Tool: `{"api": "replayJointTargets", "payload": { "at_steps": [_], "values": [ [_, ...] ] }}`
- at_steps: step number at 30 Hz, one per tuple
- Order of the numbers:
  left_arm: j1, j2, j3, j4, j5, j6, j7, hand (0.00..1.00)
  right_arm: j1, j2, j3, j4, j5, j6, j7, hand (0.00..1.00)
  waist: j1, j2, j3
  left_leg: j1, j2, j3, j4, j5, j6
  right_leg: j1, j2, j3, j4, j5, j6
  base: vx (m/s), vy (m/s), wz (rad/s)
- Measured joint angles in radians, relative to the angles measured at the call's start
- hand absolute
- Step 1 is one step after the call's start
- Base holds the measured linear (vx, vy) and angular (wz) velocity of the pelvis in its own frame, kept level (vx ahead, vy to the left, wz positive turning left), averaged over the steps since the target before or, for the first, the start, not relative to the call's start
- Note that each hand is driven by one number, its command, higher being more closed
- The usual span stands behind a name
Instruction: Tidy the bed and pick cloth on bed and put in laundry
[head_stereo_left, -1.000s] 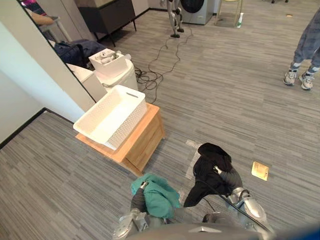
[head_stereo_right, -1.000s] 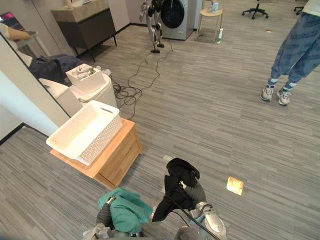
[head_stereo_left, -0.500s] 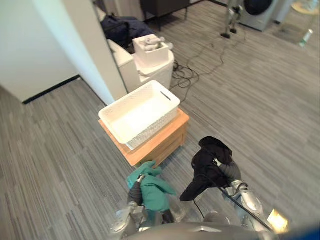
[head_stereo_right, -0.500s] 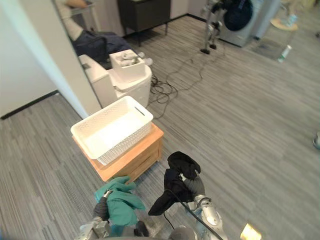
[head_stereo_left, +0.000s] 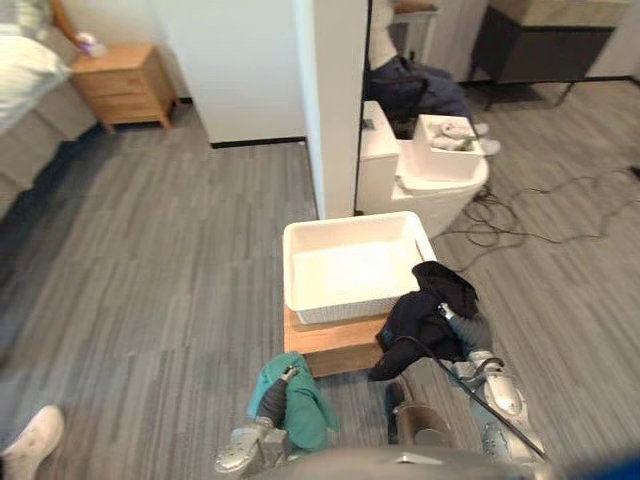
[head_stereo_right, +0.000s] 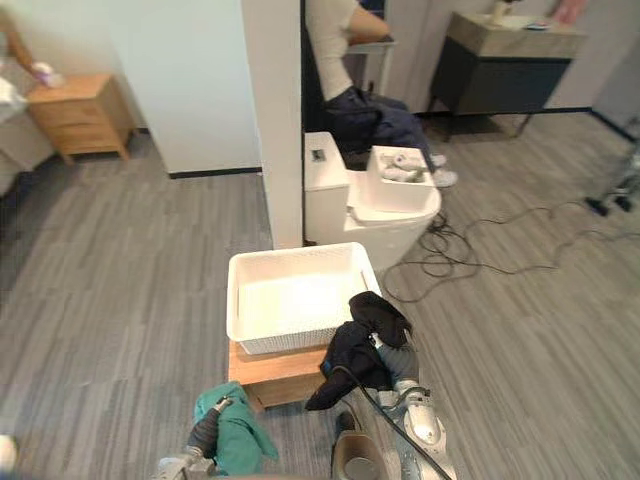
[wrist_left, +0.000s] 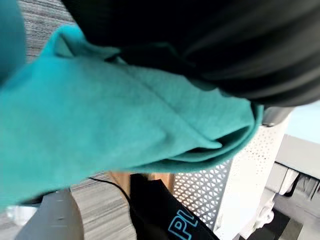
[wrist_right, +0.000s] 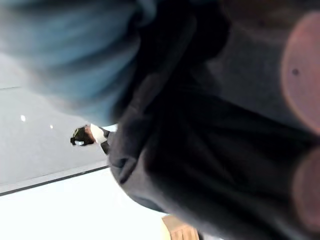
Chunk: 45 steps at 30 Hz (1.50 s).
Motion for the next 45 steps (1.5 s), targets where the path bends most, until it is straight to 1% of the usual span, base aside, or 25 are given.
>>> {"api": "replayJointTargets", "payload": {
  "at_steps": [2, 3, 4, 5, 6, 7, 8, 9, 10, 11, 12, 14, 16, 18, 23, 26, 28, 32, 33, 35, 38, 39, 41, 43, 45],
  "values": [
    [0.01, -0.014, -0.001, 0.0, 0.0, -0.024, -0.01, 1.0, 0.0, -0.001, -0.003, -0.03, -0.014, -0.001, -0.02, 1.0, 0.006, 0.009, -0.005, 0.008, 0.016, 0.013, -0.006, -0.011, -0.006, -0.004, 0.005, -0.014, 0.036, -0.031, -0.008, 0.13, -0.107, 0.29],
    [0.014, -0.024, -0.009, 0.0, -0.001, -0.037, -0.017, 1.0, 0.003, -0.006, -0.009, -0.068, -0.019, -0.001, -0.035, 1.0, 0.014, 0.015, -0.007, 0.007, 0.03, 0.015, 0.006, -0.04, 0.021, -0.007, 0.01, -0.022, 0.06, -0.054, -0.01, 0.1, -0.074, 0.11],
    [0.015, -0.03, -0.008, 0.0, -0.002, -0.037, -0.019, 1.0, 0.005, -0.007, -0.014, -0.083, -0.032, -0.001, -0.039, 1.0, 0.018, 0.019, -0.011, 0.007, 0.038, 0.017, 0.008, -0.051, 0.039, -0.007, 0.015, -0.023, 0.062, -0.059, -0.012, 0.1, -0.06, 0.08],
    [0.023, -0.039, -0.007, 0.001, -0.003, -0.041, -0.023, 1.0, 0.01, -0.01, -0.026, -0.117, -0.06, 0.0, -0.044, 1.0, 0.022, 0.026, -0.021, 0.007, 0.049, 0.036, 0.014, -0.065, 0.088, 0.002, 0.02, -0.025, 0.05, -0.068, -0.012, 0.14, -0.006, 0.15],
    [0.028, -0.041, -0.008, 0.009, -0.003, -0.041, -0.037, 1.0, 0.012, -0.015, -0.041, -0.147, -0.073, 0.0, -0.046, 1.0, 0.024, 0.031, -0.02, -0.007, 0.052, 0.068, 0.052, -0.056, 0.112, 0.026, 0.016, -0.04, 0.025, -0.069, -0.013, 0.15, 0.01, 0.45],
    [0.021, -0.04, -0.006, 0.017, -0.003, -0.036, -0.052, 1.0, 0.015, -0.015, -0.068, -0.177, -0.088, 0.002, -0.05, 1.0, 0.012, 0.014, -0.025, -0.064, 0.05, 0.144, 0.166, 0.008, 0.063, 0.055, -0.01, -0.05, -0.013, -0.063, -0.014, 0.13, 0.027, 0.57],
    [0.022, -0.041, -0.006, 0.016, -0.003, -0.036, -0.056, 1.0, 0.019, -0.019, -0.083, -0.196, -0.094, 0.008, -0.051, 1.0, 0.005, 0.007, -0.03, -0.09, 0.047, 0.162, 0.216, 0.026, 0.066, 0.075, -0.021, -0.052, -0.041, -0.045, -0.023, 0.14, 0.011, 0.61],
    [0.026, -0.041, -0.006, 0.006, -0.002, -0.036, -0.072, 1.0, 0.019, -0.028, -0.112, -0.24, -0.094, 0.013, -0.05, 1.0, 0.001, -0.012, -0.025, -0.121, 0.046, 0.194, 0.257, 0.01, 0.061, 0.114, -0.048, -0.056, -0.088, -0.015, -0.012, 0.16, 0.047, 0.4],
    [0.023, -0.043, -0.008, 0.005, -0.002, -0.035, -0.086, 1.0, -0.008, -0.057, -0.135, -0.262, -0.094, 0.013, -0.05, 1.0, 0.007, 0.005, -0.034, -0.122, 0.033, 0.235, 0.138, 0.021, 0.048, 0.137, -0.061, -0.063, -0.113, -0.002, -0.001, 0.15, 0.075, 0.36],
    [0.023, -0.047, -0.01, 0.005, -0.002, -0.035, -0.094, 1.0, -0.02, -0.076, -0.155, -0.274, -0.094, 0.014, -0.049, 1.0, -0.002, 0.024, -0.042, -0.135, 0.036, 0.248, 0.076, 0.087, 0.04, 0.141, -0.054, -0.069, -0.12, -0.001, 0.002, 0.11, 0.126, 0.21],
    [0.026, -0.054, -0.008, 0.006, -0.002, -0.034, -0.096, 1.0, -0.052, -0.099, -0.168, -0.277, -0.094, 0.02, -0.046, 1.0, 0.002, 0.027, -0.045, -0.108, 0.031, 0.252, 0.047, 0.088, 0.013, 0.154, -0.053, -0.056, -0.132, -0.001, 0.014, 0.12, 0.14, 0.2],
    [0.024, -0.041, -0.009, 0.006, -0.002, -0.034, -0.096, 1.0, -0.083, -0.113, -0.183, -0.309, -0.094, 0.038, -0.04, 1.0, 0.001, 0.017, -0.052, -0.091, 0.015, 0.255, 0.004, 0.092, 0.014, 0.168, -0.061, -0.043, -0.159, 0.005, 0.023, 0.1, 0.149, 0.11],
    [0.032, -0.018, -0.012, 0.006, -0.001, -0.03, -0.096, 1.0, -0.116, -0.132, -0.194, -0.357, -0.094, 0.06, -0.027, 1.0, 0.001, -0.017, -0.06, -0.079, 0.001, 0.262, -0.037, 0.102, 0.009, 0.174, -0.067, -0.041, -0.19, 0.014, 0.033, 0.05, 0.078, -0.03],
    [0.035, -0.009, -0.021, 0.007, -0.001, -0.025, -0.095, 1.0, -0.127, -0.147, -0.204, -0.402, -0.104, 0.078, -0.017, 1.0, -0.003, -0.032, -0.07, -0.07, -0.005, 0.266, -0.06, 0.11, 0.007, 0.176, -0.069, -0.041, -0.2, 0.017, 0.035, 0.05, 0.047, -0.04],
    [0.034, 0.002, -0.03, 0.025, 0.02, -0.024, -0.096, 1.0, -0.165, -0.241, -0.226, -0.43, -0.196, 0.107, -0.014, 1.0, -0.011, -0.035, -0.096, -0.042, -0.009, 0.272, -0.109, 0.122, -0.001, 0.19, -0.063, -0.037, -0.22, 0.02, 0.033, 0.01, 0.01, -0.02],
    [0.033, 0.003, -0.027, 0.05, 0.019, -0.029, -0.1, 1.0, -0.176, -0.287, -0.234, -0.43, -0.25, 0.121, -0.01, 1.0, -0.01, -0.028, -0.104, -0.025, -0.011, 0.279, -0.138, 0.135, -0.007, 0.191, -0.052, -0.024, -0.224, 0.02, 0.033, -0.01, -0.006, -0.08],
    [0.03, 0.006, -0.026, 0.062, 0.019, -0.03, -0.103, 1.0, -0.204, -0.301, -0.234, -0.43, -0.249, 0.13, 0.001, 1.0, -0.016, -0.023, -0.107, -0.024, -0.007, 0.282, -0.142, 0.138, -0.009, 0.191, -0.047, -0.022, -0.228, 0.024, 0.027, -0.03, -0.03, -0.05],
    [0.029, 0.009, -0.024, 0.067, 0.019, -0.03, -0.123, 1.0, -0.258, -0.334, -0.232, -0.43, -0.244, 0.155, 0.035, 1.0, -0.016, -0.021, -0.11, -0.011, -0.002, 0.287, -0.156, 0.143, -0.011, 0.201, -0.038, -0.018, -0.236, 0.03, 0.025, -0.04, -0.03, -0.03],
    [0.03, 0.008, -0.019, 0.068, 0.019, -0.029, -0.125, 1.0, -0.284, -0.334, -0.221, -0.43, -0.236, 0.174, 0.048, 1.0, -0.015, -0.02, -0.111, -0.009, 0.0, 0.286, -0.157, 0.143, -0.012, 0.204, -0.037, -0.018, -0.238, 0.03, 0.025, -0.04, -0.029, 0.01],
    [0.029, 0.008, -0.013, 0.068, 0.02, -0.029, -0.125, 1.0, -0.309, -0.334, -0.202, -0.423, -0.227, 0.192, 0.058, 1.0, -0.013, -0.022, -0.112, -0.009, 0.0, 0.284, -0.158, 0.146, -0.012, 0.206, -0.036, -0.018, -0.241, 0.031, 0.023, -0.02, -0.017, 0.01],
    [0.019, 0.01, -0.006, 0.089, 0.021, -0.027, -0.125, 1.0, -0.379, -0.334, -0.115, -0.363, -0.226, 0.233, 0.074, 1.0, -0.009, -0.026, -0.114, -0.01, 0.0, 0.278, -0.174, 0.16, -0.012, 0.206, -0.033, -0.02, -0.254, 0.041, 0.02, -0.04, -0.032, 0.03],
    [0.015, 0.013, -0.006, 0.093, 0.022, -0.024, -0.124, 1.0, -0.406, -0.333, -0.067, -0.326, -0.226, 0.252, 0.074, 1.0, -0.002, -0.027, -0.113, -0.012, 0.0, 0.276, -0.174, 0.162, -0.012, 0.206, -0.033, -0.021, -0.257, 0.043, 0.02, -0.03, -0.026, 0.06],
    [0.004, 0.014, -0.006, 0.093, 0.031, -0.015, -0.122, 1.0, -0.436, -0.33, 0.005, -0.259, -0.226, 0.267, 0.073, 1.0, 0.014, -0.027, -0.113, -0.019, 0.001, 0.27, -0.176, 0.166, -0.012, 0.203, -0.033, -0.027, -0.258, 0.043, 0.02, -0.04, -0.041, 0.11],
    [-0.034, 0.028, -0.005, 0.09, 0.035, -0.012, -0.117, 1.0, -0.451, -0.324, 0.062, -0.19, -0.226, 0.274, 0.068, 1.0, 0.04, -0.039, -0.1, -0.06, 0.001, 0.246, -0.177, 0.18, -0.011, 0.181, -0.037, -0.054, -0.259, 0.045, 0.018, -0.04, -0.048, 0.28],
    [-0.072, 0.049, -0.004, 0.075, 0.035, -0.012, -0.114, 1.0, -0.528, -0.301, 0.097, -0.115, -0.226, 0.279, 0.049, 1.0, 0.05, -0.051, -0.071, -0.11, 0.0, 0.242, -0.178, 0.197, -0.01, 0.133, -0.038, -0.06, -0.258, 0.055, 0.009, -0.05, -0.044, 0.16]
  ]
}}
